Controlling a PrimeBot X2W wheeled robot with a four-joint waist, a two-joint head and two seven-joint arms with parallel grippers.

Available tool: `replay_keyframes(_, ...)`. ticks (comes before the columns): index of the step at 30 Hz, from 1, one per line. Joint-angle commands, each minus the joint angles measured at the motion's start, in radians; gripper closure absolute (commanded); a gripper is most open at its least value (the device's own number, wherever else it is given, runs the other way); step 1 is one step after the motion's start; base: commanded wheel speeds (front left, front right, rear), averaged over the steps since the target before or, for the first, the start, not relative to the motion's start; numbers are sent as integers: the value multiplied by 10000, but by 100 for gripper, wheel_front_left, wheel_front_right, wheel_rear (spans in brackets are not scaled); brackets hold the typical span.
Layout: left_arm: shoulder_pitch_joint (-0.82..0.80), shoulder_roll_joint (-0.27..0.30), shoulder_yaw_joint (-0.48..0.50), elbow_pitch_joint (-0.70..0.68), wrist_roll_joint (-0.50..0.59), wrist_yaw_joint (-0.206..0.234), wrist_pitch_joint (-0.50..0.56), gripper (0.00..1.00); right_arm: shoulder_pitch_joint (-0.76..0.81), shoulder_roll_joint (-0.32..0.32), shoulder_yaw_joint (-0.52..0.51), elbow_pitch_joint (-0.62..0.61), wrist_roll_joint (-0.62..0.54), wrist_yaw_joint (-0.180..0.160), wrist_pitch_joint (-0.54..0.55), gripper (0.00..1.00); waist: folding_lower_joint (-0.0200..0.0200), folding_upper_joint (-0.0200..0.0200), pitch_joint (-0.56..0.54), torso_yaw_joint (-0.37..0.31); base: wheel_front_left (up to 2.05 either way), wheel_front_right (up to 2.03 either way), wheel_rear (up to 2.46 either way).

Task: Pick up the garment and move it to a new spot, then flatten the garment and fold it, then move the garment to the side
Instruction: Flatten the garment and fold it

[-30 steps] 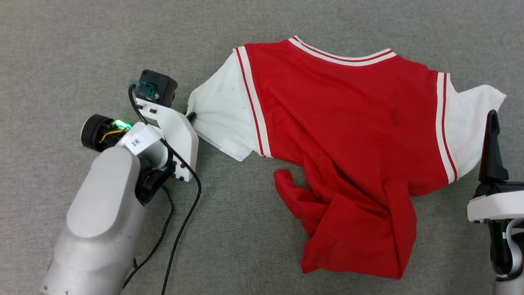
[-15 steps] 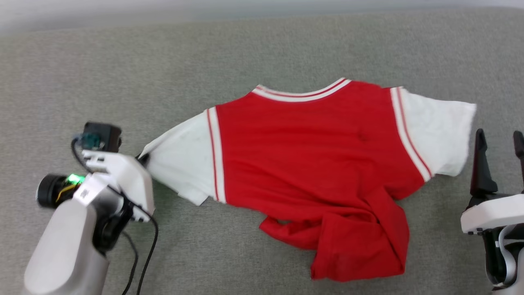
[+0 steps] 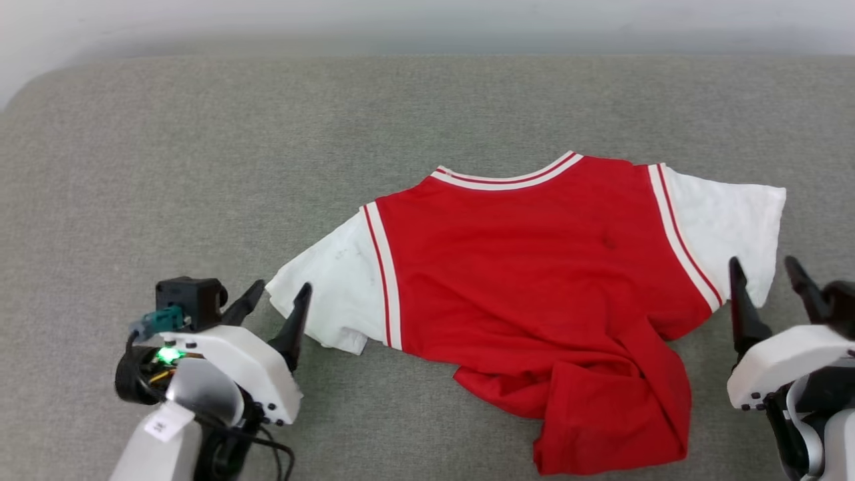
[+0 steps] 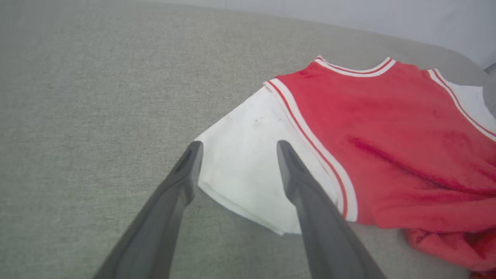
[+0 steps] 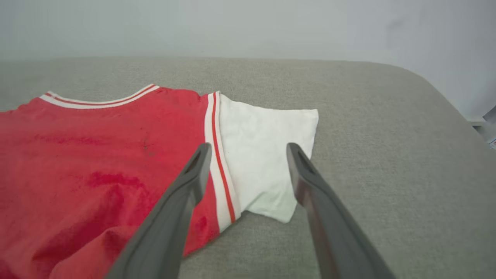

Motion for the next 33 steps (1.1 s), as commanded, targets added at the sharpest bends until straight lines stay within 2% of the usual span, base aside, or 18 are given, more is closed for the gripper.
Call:
replay_keyframes(1, 150, -177, 74, -213, -83, -184, -710, 0, 3, -458, 359, 19, 161, -8, 678, 0, 0, 0, 61, 198, 0, 0, 0)
replay_keyframes(4, 177, -257, 71, -376, -12, -307, -1398, 0, -180, -940, 568, -99, 442, -8, 1436, 0, 0, 0, 115, 369, 0, 0, 0)
replay_keyframes(5, 190, -230, 51, -578, 163, -448, -2106, 0, -410, -1430, 741, -224, 751, -8, 2361, 0, 0, 0, 180, 533, 0, 0, 0)
replay_keyframes(6, 190, -230, 51, -578, 163, -448, -2106, 0, -410, -1430, 741, -224, 751, -8, 2361, 0, 0, 0, 180, 533, 0, 0, 0)
replay_keyframes(10, 233, -53, 33, -868, 457, -609, -3169, 0, -1140, -2332, 726, -266, 1625, -8, 4670, 0, 0, 0, 411, 787, 0, 0, 0)
replay_keyframes(15, 45, -10, -132, -1097, 520, -742, -3699, 0, -2129, -3482, 604, 20, 2324, -8, 7656, 0, 0, 0, 926, 1261, 0, 0, 0)
replay_keyframes(18, -57, -157, -140, -1193, 150, -805, -3694, 0, -2795, -4028, 428, 224, 2468, -9, 8878, 0, 0, 0, 1315, 1533, 0, 0, 0)
replay_keyframes(23, -277, -198, -244, -1299, 42, -838, -3718, 0, -3694, -4523, -68, 826, 2203, -9, 9790, 0, 0, 0, 1821, 1952, 0, 0, 0)
replay_keyframes(28, -478, -205, -339, -1291, 50, -853, -3807, 0, -4201, -4822, -402, 1457, 1676, -9, 9827, 0, 0, 0, 2145, 2261, 0, 0, 0)
replay_keyframes(33, -603, -180, -366, -1310, 7, -856, -3892, 0, -4180, -4519, -558, 2155, 1497, -7, 9723, 0, 0, 0, 2297, 2412, 0, 0, 0)
